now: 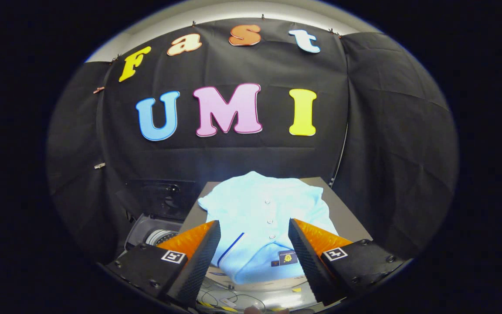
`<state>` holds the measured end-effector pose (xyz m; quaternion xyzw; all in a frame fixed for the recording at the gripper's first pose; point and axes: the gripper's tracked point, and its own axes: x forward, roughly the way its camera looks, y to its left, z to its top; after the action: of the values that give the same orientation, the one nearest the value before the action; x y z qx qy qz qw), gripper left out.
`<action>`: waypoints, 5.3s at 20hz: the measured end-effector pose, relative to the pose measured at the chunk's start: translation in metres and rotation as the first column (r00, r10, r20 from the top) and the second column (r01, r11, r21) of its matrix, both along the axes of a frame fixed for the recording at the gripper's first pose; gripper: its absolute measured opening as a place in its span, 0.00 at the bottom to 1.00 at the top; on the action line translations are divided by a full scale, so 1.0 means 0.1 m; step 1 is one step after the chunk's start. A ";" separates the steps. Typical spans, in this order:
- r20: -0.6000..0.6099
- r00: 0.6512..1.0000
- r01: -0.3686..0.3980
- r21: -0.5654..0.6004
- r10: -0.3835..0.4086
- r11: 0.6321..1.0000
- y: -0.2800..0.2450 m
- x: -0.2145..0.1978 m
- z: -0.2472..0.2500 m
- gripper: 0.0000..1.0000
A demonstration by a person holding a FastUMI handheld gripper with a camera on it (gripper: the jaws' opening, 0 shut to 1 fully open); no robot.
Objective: Put the clothes into the washing machine and then close the washing machine lid.
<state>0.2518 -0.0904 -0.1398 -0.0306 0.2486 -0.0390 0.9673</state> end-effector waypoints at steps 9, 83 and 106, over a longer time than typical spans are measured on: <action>-0.203 0.979 0.001 -0.052 -0.011 0.999 -0.24 0.67 -0.90 0.99; -0.432 0.882 -0.169 0.086 0.189 0.982 3.56 0.76 -3.35 0.26; -0.454 0.877 -0.171 0.013 0.158 0.985 3.50 0.60 -3.92 1.00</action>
<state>0.3123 0.2596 -0.5315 -0.0730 0.4633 0.0482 0.8819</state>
